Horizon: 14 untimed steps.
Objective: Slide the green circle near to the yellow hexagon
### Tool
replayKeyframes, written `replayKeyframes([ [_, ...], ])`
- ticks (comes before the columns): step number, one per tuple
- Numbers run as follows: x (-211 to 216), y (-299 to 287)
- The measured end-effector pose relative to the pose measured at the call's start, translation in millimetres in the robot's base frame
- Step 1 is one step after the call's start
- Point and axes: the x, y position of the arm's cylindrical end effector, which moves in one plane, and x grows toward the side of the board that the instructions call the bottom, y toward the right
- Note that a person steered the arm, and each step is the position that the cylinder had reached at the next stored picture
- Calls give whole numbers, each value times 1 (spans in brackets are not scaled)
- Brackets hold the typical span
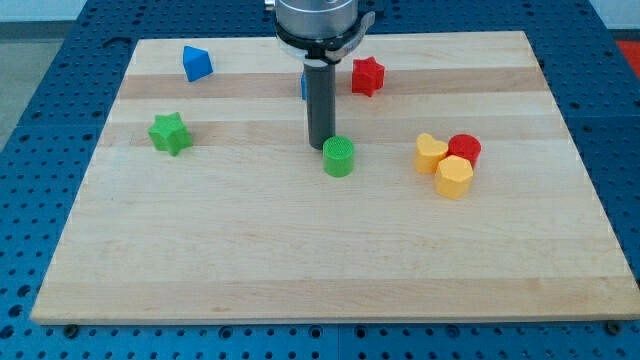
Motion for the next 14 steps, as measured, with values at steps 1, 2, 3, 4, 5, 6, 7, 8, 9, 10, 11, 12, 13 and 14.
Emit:
replayKeyframes([
  [1,6,-1],
  [2,8,-20],
  [3,8,-36],
  [4,9,-32],
  [5,15,-22],
  [6,15,-22],
  [7,15,-22],
  [8,15,-22],
  [9,15,-22],
  [10,15,-21],
  [11,15,-16],
  [12,15,-14],
  [13,15,-13],
  [14,15,-12],
])
